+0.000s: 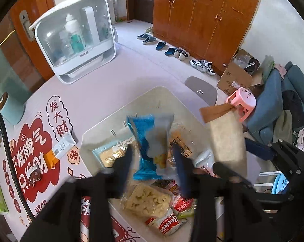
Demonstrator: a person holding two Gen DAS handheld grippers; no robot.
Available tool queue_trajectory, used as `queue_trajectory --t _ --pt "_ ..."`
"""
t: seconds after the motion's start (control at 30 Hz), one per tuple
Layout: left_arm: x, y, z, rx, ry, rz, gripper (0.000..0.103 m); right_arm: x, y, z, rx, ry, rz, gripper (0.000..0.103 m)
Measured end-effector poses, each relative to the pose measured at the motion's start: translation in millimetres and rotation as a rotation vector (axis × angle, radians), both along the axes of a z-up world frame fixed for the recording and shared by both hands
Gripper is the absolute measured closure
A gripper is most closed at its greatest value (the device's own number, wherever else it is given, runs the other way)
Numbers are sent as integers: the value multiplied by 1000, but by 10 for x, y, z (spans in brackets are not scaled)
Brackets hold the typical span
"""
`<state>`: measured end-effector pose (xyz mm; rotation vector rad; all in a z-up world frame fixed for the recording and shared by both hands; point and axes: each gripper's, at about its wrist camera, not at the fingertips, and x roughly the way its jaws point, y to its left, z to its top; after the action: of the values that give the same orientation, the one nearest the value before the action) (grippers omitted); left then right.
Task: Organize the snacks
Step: 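Carry both items to the white tray and open both tools to release, then move both tools back over the chocolate and orange-white bar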
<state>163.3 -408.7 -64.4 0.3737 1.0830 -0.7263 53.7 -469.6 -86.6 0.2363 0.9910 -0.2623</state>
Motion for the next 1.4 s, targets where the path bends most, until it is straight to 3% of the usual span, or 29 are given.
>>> queue_trajectory --t 0.07,0.13,0.43,0.73,0.9,1.17,1.4 --pt "2 36 -16 -16 -16 22 16 41 -1 -86 13 31 18 33" --pt "-2 78 -17 -21 -17 35 16 39 25 -138 -2 52 29 25" --pt "-53 416 -57 17 -25 87 16 -64 77 -177 10 67 61 25" --pt "-202 1061 -26 101 -54 152 16 -115 216 26 49 45 115 25" --pt "-245 1560 177 164 -110 208 16 -32 354 288 66 7 179 25" --pt "-186 2334 773 318 -292 269 16 355 646 806 160 -40 254 25" --pt "-14 2808 1053 365 -383 229 12 922 1137 1061 210 -29 262 25"
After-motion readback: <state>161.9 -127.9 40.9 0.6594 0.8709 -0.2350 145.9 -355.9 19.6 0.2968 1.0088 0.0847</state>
